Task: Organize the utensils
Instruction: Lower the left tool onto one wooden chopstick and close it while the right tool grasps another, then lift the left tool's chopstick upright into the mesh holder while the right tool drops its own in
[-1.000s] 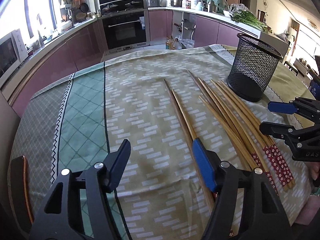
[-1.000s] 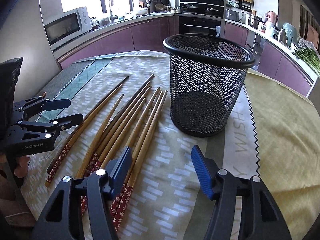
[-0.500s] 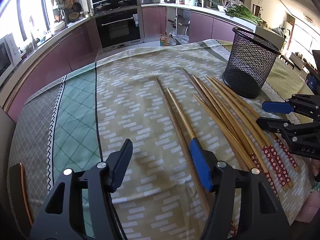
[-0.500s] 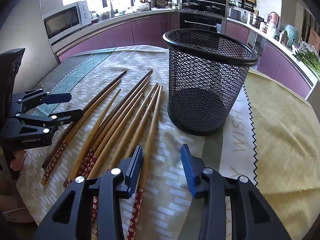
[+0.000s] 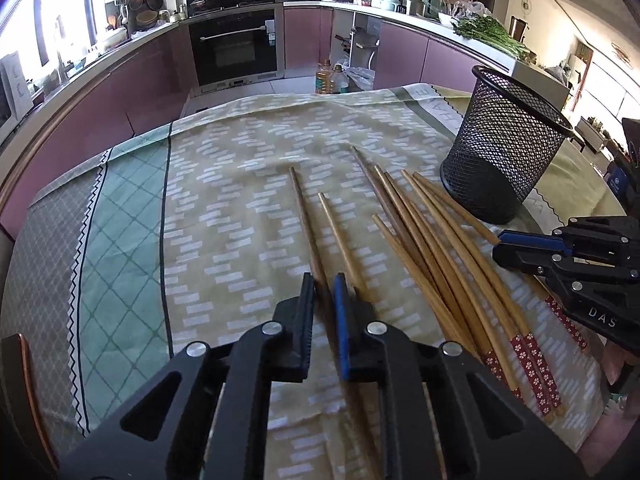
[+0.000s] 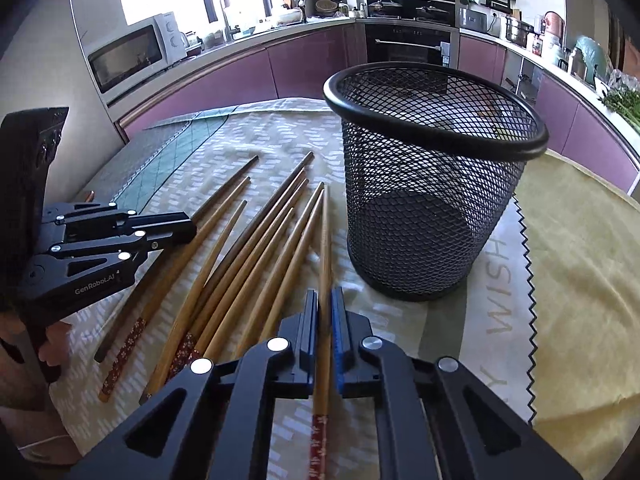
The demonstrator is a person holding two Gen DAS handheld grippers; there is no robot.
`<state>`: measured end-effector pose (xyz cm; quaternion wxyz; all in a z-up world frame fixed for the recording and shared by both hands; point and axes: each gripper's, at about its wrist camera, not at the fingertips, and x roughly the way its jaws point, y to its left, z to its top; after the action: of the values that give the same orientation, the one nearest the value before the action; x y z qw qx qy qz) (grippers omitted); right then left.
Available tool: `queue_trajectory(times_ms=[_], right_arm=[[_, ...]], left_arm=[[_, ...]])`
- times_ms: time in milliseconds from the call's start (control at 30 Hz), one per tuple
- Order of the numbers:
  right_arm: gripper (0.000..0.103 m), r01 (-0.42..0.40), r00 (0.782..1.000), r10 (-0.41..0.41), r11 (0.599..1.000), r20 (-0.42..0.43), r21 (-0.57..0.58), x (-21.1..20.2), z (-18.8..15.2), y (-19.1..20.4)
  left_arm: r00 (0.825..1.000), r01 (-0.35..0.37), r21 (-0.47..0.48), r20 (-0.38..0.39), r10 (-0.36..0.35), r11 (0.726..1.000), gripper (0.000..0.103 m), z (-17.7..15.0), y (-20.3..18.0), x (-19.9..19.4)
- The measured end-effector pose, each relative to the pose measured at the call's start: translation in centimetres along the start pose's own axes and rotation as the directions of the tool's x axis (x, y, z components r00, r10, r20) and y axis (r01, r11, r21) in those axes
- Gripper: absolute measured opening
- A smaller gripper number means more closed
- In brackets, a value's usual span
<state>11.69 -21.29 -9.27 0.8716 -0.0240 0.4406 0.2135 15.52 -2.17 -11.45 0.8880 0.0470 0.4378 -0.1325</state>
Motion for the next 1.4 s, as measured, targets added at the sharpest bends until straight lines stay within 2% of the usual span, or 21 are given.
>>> queue_trajectory(times_ms=[233, 433, 567, 767, 933, 1033, 1167, 1233, 1300, 1400], right_arm=[[0.006, -0.068, 0.994, 0.068, 0.998, 0.086, -0.003, -3.2, 0.1, -0.2], [0.006, -0.121, 0.970, 0.120, 0.993, 0.210, -0.006, -7.4, 1.1, -0.7], [0.005, -0.146, 0.948, 0.142, 0.989, 0.286, -0.005, -10.0, 1.6, -1.4], [0.005, -0.156, 0.918, 0.149, 0.988, 0.367, -0.009, -12.6, 2.5, -2.3], [0.006, -0.162, 0.893, 0.159, 0.986, 0.422, -0.030, -14.5, 4.0, -3.0], [0.005, -0.135, 0.883, 0.142, 0.990, 0.448, -0.048, -15.5, 5.4, -3.3], [0.005, -0.109, 0.869, 0.127, 0.992, 0.478, -0.067, -16.8, 6.9, -3.9], [0.005, -0.083, 0.862, 0.106, 0.994, 0.496, -0.068, -17.3, 7.4, -4.0], [0.005, -0.057, 0.856, 0.081, 0.996, 0.510, -0.061, -17.5, 8.3, -4.4], [0.005, -0.034, 0.865, 0.056, 0.998, 0.499, -0.053, -16.7, 8.8, -4.8]], left_arm=[[0.998, 0.044, -0.024, 0.045, -0.043, 0.999, 0.008, -0.1, 0.7, -2.7], [0.985, 0.116, -0.019, 0.129, -0.113, 0.993, 0.008, 1.0, 0.6, -7.0], [0.965, 0.173, -0.007, 0.201, -0.168, 0.985, 0.008, 2.0, 0.3, -10.4], [0.923, 0.247, 0.018, 0.301, -0.241, 0.969, 0.008, 3.8, -0.3, -14.6], [0.879, 0.306, 0.044, 0.372, -0.300, 0.951, 0.008, 6.2, -1.3, -16.3], [0.852, 0.321, 0.074, 0.413, -0.322, 0.944, 0.008, 8.3, -2.4, -17.0], [0.826, 0.347, 0.101, 0.438, -0.355, 0.932, 0.008, 10.8, -3.8, -17.0], [0.815, 0.351, 0.110, 0.452, -0.361, 0.930, 0.008, 12.0, -4.7, -17.0], [0.812, 0.345, 0.123, 0.457, -0.362, 0.930, 0.008, 12.9, -5.5, -16.4], [0.824, 0.350, 0.136, 0.426, -0.374, 0.927, 0.008, 14.0, -6.8, -14.7]])
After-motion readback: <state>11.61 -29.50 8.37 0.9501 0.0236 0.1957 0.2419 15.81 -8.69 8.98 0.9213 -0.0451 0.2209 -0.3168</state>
